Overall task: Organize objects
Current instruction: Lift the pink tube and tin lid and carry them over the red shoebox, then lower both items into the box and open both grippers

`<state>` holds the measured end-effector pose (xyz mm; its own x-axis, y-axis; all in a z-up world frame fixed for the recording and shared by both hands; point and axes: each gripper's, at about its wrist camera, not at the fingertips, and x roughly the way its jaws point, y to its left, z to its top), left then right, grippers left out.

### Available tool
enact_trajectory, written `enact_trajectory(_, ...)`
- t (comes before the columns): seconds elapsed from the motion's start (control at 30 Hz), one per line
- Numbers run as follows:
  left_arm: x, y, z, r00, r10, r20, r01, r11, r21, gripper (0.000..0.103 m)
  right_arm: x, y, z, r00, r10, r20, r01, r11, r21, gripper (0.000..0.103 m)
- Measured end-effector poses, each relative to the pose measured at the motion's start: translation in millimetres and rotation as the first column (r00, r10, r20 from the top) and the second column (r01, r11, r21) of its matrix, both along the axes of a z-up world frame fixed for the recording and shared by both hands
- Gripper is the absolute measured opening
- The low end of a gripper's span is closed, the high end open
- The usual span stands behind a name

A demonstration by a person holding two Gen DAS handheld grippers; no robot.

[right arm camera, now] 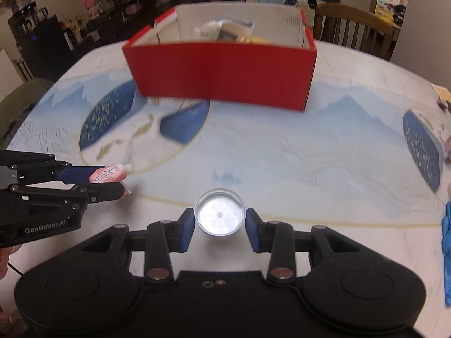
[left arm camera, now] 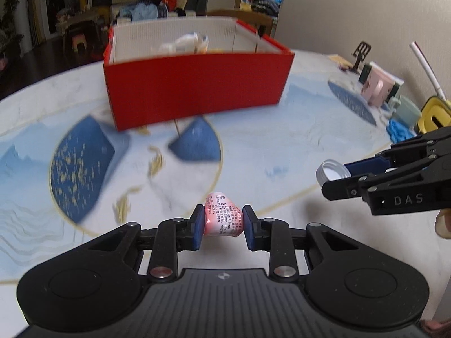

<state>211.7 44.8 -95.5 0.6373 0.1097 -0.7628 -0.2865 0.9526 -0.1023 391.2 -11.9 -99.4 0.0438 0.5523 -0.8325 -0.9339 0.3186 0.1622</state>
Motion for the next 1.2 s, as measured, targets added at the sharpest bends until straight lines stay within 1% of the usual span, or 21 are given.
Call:
enact_trajectory(0.13,12.7,9.8,11.9,1.000,0.010,0.025,-0.010,1.000,0.002,0.027,10.3,8.6,8.7,1.000,-0.003,0.006,0.003,1.000,0.030,0.038)
enact_trajectory(0.3,32.7,27.2,40.3,0.995,0.030,0.097,-0.033,0.999,0.026,0.027,28.8,23.1,26.3,1.000,-0.002,-0.001,0.002,0.997,0.080,0.038)
enact_trajectory(0.4,45.0,37.0,56.8,0.989,0.039,0.145,-0.048,0.997,0.060,0.027,39.2,33.8,37.3,1.000,-0.002,-0.012,0.004,0.993,0.115,0.038)
enact_trajectory(0.5,58.2,47.7,70.0,0.983,0.049,0.176,-0.066,0.994,0.092,0.027,49.6,47.2,49.3,1.000,0.001,0.008,-0.003,0.989,0.149,0.038)
enact_trajectory(0.63,82.5,62.7,83.3,0.979,0.049,0.197,-0.080,0.985,0.152,0.027,65.8,74.2,65.3,0.997,-0.004,0.080,-0.011,0.983,0.183,0.038)
enact_trajectory(0.7,95.6,70.4,87.0,0.979,0.051,0.199,-0.085,0.982,0.167,0.027,77.6,90.3,69.4,0.997,-0.021,0.080,0.005,0.981,0.196,0.038)
enact_trajectory(0.77,110.6,77.8,86.7,0.981,0.056,0.188,-0.092,0.978,0.187,0.027,89.7,108.2,68.7,0.998,-0.040,0.057,0.028,0.980,0.195,0.038)
enact_trajectory(0.83,126.5,84.4,83.3,0.984,0.064,0.168,-0.099,0.973,0.209,0.027,101.0,126.8,64.5,0.999,-0.038,0.019,0.034,0.982,0.183,0.038)
enact_trajectory(0.9,141.9,90.7,77.8,0.988,0.070,0.138,-0.099,0.972,0.214,0.027,108.0,145.4,59.0,0.999,-0.046,0.021,0.042,0.986,0.161,0.038)
enact_trajectory(0.97,154.6,95.9,71.1,0.991,0.081,0.109,-0.104,0.969,0.223,0.027,111.6,163.0,52.1,0.998,-0.048,0.041,0.042,0.990,0.138,0.038)
enact_trajectory(1.03,166.6,100.7,63.5,0.993,0.091,0.071,-0.104,0.971,0.214,0.027,113.1,177.1,45.2,0.997,-0.049,0.054,0.043,0.993,0.114,0.038)
enact_trajectory(1.1,173.7,107.3,54.9,0.994,0.105,0.032,-0.109,0.973,0.202,0.027,113.2,189.2,34.9,0.998,-0.036,0.047,0.033,0.997,0.076,0.038)
enact_trajectory(1.2,179.4,121.0,41.2,0.988,0.152,-0.021,-0.147,0.977,0.154,0.027,108.3,204.3,17.7,0.997,-0.029,0.064,0.029,0.999,0.015,0.038)
